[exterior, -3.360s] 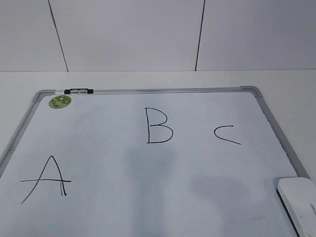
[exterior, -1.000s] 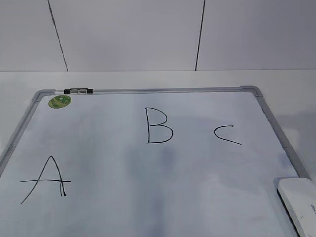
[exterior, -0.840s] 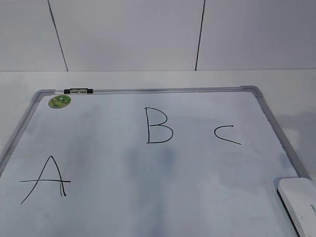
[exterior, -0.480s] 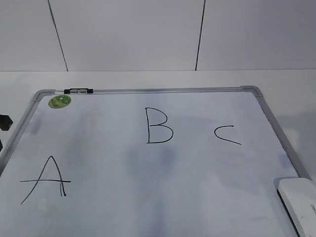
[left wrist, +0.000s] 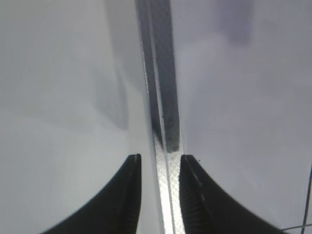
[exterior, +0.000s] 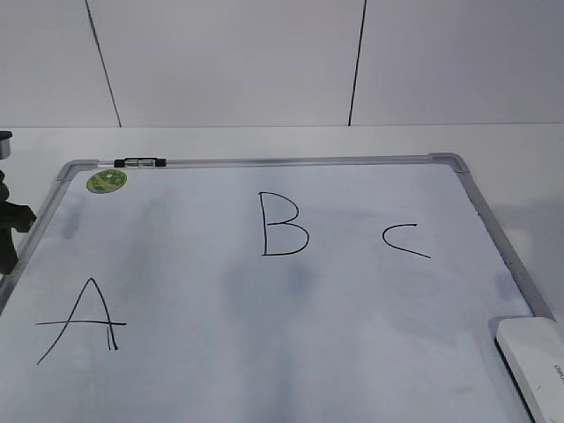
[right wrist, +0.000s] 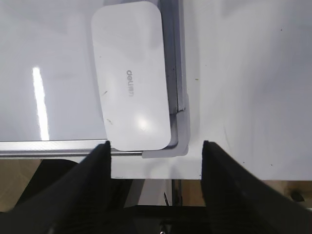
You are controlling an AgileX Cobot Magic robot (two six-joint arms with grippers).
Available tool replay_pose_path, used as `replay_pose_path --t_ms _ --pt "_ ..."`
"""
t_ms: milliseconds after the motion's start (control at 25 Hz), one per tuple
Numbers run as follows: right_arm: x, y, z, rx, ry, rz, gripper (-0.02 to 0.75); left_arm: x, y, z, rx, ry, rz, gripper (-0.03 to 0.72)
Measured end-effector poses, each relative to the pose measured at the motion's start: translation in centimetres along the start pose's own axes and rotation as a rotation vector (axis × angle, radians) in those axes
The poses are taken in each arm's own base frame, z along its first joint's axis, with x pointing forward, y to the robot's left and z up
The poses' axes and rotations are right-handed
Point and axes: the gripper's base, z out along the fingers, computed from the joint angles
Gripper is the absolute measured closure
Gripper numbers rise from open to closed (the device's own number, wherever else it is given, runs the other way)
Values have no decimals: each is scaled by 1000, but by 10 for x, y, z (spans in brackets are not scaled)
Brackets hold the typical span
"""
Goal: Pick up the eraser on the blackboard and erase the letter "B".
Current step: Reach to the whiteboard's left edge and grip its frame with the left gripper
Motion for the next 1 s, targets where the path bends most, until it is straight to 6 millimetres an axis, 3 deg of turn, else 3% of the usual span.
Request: replay_pose_path --t_ms 1000 --pt "0 0 0 -5 0 0 297 -4 1 1 -4 -38 0 477"
